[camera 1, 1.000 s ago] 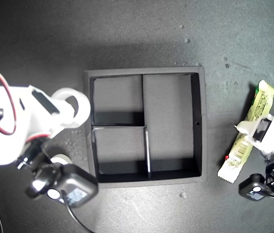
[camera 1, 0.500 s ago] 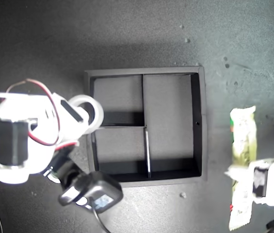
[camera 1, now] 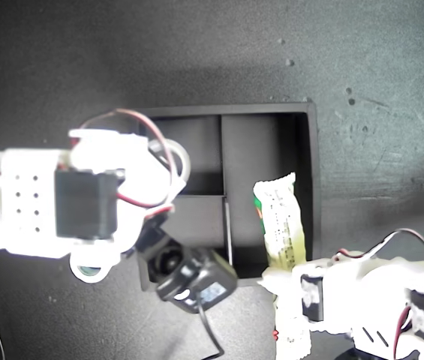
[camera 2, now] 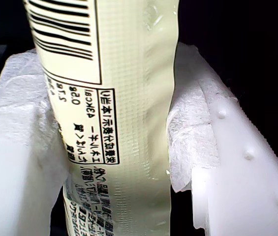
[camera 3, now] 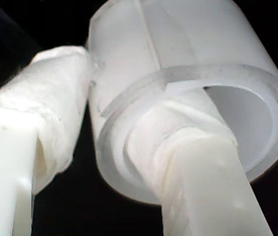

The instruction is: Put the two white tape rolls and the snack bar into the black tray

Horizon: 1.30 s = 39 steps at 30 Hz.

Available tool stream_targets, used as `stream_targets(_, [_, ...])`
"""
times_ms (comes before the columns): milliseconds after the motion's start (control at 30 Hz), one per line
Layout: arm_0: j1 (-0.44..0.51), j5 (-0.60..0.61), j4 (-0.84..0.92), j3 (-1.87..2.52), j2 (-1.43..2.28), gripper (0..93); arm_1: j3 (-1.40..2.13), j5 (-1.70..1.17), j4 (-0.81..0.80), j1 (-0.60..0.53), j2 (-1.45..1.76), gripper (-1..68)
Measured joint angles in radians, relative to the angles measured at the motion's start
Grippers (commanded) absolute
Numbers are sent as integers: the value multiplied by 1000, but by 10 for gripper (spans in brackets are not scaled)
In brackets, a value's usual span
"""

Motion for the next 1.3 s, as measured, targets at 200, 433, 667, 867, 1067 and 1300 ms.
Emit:
stream_targets(200, [-17, 8, 74, -242, -166, 34, 0, 0, 14, 20, 0, 52])
stream_targets(433, [-41, 8, 75, -236, -169, 103, 0, 0, 46, 63, 0, 130])
stream_targets(667, [-48, -3, 75, -123, -147, 167, 35, -3, 84, 69, 0, 280])
stream_targets(867, [-55, -3, 75, 2, -20, 167, -2, -3, 212, 92, 0, 287])
stream_targets(1067, [-8, -35, 75, 192, 359, 164, -3, -2, 273, 103, 100, 164])
stream_targets(1300, [256, -345, 14, 592, 793, 155, 189, 308, 273, 195, 476, -3])
